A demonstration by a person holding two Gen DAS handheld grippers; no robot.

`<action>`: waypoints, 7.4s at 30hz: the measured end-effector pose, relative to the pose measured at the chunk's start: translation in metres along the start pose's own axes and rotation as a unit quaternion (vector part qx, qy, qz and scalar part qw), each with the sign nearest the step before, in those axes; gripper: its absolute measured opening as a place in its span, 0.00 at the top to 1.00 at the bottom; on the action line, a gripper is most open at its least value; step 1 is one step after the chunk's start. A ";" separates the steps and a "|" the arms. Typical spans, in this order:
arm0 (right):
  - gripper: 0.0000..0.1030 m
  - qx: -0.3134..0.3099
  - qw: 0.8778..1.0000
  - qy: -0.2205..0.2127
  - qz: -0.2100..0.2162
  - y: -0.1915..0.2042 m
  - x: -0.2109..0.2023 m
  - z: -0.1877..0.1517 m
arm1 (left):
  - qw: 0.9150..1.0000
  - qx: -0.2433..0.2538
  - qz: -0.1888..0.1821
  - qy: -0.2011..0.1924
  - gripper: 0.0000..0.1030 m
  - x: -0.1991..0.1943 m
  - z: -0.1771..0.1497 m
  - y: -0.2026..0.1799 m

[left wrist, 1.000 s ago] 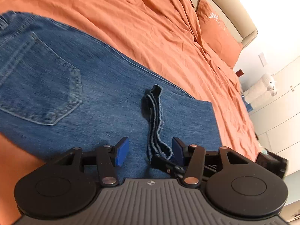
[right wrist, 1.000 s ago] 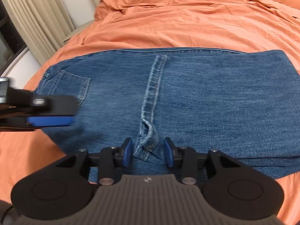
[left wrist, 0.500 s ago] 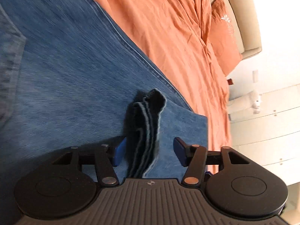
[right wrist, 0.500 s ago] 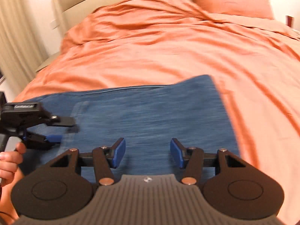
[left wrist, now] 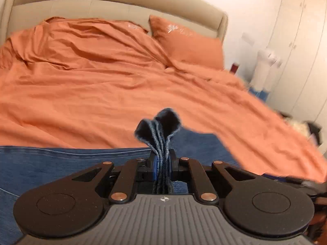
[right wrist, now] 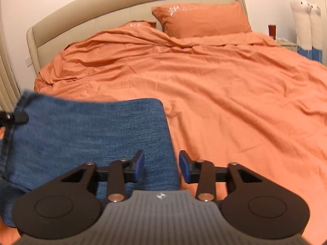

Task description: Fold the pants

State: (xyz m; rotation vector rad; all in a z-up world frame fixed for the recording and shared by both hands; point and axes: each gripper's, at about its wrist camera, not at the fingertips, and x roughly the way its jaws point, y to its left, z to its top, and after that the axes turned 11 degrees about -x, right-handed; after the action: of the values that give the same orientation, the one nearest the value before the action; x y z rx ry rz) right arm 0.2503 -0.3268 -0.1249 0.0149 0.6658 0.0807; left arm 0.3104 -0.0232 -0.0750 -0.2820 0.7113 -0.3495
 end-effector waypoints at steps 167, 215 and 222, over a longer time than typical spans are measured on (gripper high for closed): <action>0.89 0.156 0.900 0.076 0.399 0.120 0.092 0.095 | 0.979 -0.164 0.116 0.031 0.42 -0.054 0.015 0.102; 0.86 0.011 0.930 0.076 0.359 0.187 0.008 0.233 | 0.976 -0.181 0.121 -0.027 0.53 -0.110 0.040 0.104; 0.87 0.001 0.953 0.085 0.290 0.146 -0.012 0.254 | 0.983 -0.164 0.079 -0.008 0.56 -0.095 0.032 0.089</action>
State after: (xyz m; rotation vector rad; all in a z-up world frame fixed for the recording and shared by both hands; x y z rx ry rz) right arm 0.3871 -0.1793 0.0883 0.2086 0.8172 0.6537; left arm 0.2844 0.0998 -0.0291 -0.5355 0.7693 -0.0767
